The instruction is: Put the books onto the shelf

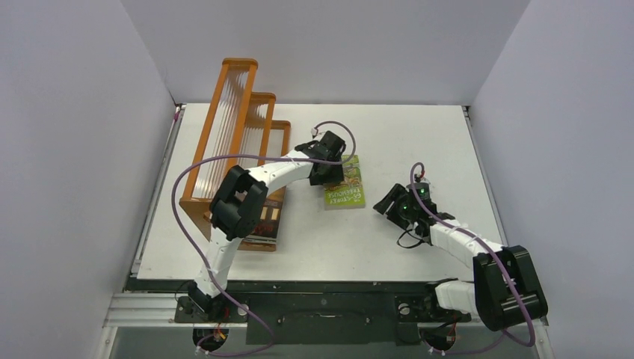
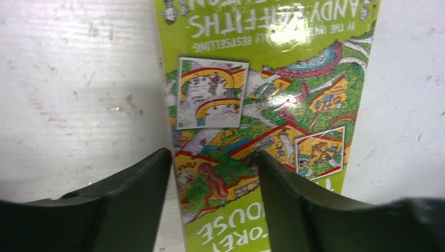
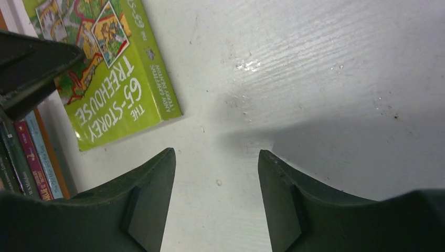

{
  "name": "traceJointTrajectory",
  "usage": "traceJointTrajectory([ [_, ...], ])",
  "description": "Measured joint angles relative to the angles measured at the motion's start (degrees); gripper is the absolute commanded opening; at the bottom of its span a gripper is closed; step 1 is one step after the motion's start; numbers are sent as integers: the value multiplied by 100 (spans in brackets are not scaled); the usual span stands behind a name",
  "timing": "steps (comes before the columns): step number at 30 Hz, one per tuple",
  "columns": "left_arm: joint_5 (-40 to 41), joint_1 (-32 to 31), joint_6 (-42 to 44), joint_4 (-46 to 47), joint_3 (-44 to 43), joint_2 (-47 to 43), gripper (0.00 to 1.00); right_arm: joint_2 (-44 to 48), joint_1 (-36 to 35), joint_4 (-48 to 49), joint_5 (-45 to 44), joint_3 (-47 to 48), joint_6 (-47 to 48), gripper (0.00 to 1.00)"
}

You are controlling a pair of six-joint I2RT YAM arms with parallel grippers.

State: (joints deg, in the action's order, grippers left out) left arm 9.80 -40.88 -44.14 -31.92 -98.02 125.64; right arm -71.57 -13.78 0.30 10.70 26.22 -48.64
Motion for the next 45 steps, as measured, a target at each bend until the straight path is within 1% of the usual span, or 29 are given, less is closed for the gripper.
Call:
traceJointTrajectory([
  [2, 103, -35, -17, -26, -208, 122, 8, 52, 0, 0, 2, -79, -4, 55],
  [4, 203, -50, -59, -22, -361, 190, 0, 63, 2, -4, 2, -127, -4, 55],
  [10, 190, -61, -2, 96, -387, 184, 0, 72, 59, -4, 9, -160, -4, 55],
  [14, -22, -44, 199, 586, 181, -146, 0, 162, 256, -35, 37, -160, 20, 55],
  [18, -568, -31, 485, 776, 846, -688, 0, 286, 686, -44, 236, -160, 85, 56],
  [21, -1200, -20, 745, 859, 1257, -1091, 0, 323, 1071, -37, 501, -170, 155, 56],
  [25, -2024, 17, 1005, 992, 1827, -1606, 0, 374, 1318, 11, 966, -264, 278, 60],
  [27, -2330, 33, 1064, 990, 2020, -1777, 0, 470, 1335, 170, 1270, -433, 293, 64],
  [28, -2463, 42, 1084, 992, 2072, -1829, 0, 527, 1338, 319, 1460, -573, 273, 66],
  [30, -2717, 68, 1093, 1019, 2133, -1875, 0, 575, 1338, 728, 1834, -903, 138, 69],
  [34, -3268, 175, 1025, 1187, 2203, -1880, 0, 474, 1335, 1764, 2490, -1506, -258, 72],
  [36, -3526, 247, 931, 1325, 2251, -1880, 0, 356, 1327, 2260, 2677, -1685, -474, 72],
  [38, -3770, 330, 782, 1519, 2330, -1880, 0, 164, 1266, 2883, 2837, -1882, -743, 72],
  [41, -3926, 389, 662, 1633, 2354, -1880, 0, -238, 1032, 3703, 2944, -2039, -1132, 70],
  [45, -4013, 413, 564, 1753, 2358, -1880, 0, -1117, 706, 5241, 3003, -2262, -1869, 64],
])
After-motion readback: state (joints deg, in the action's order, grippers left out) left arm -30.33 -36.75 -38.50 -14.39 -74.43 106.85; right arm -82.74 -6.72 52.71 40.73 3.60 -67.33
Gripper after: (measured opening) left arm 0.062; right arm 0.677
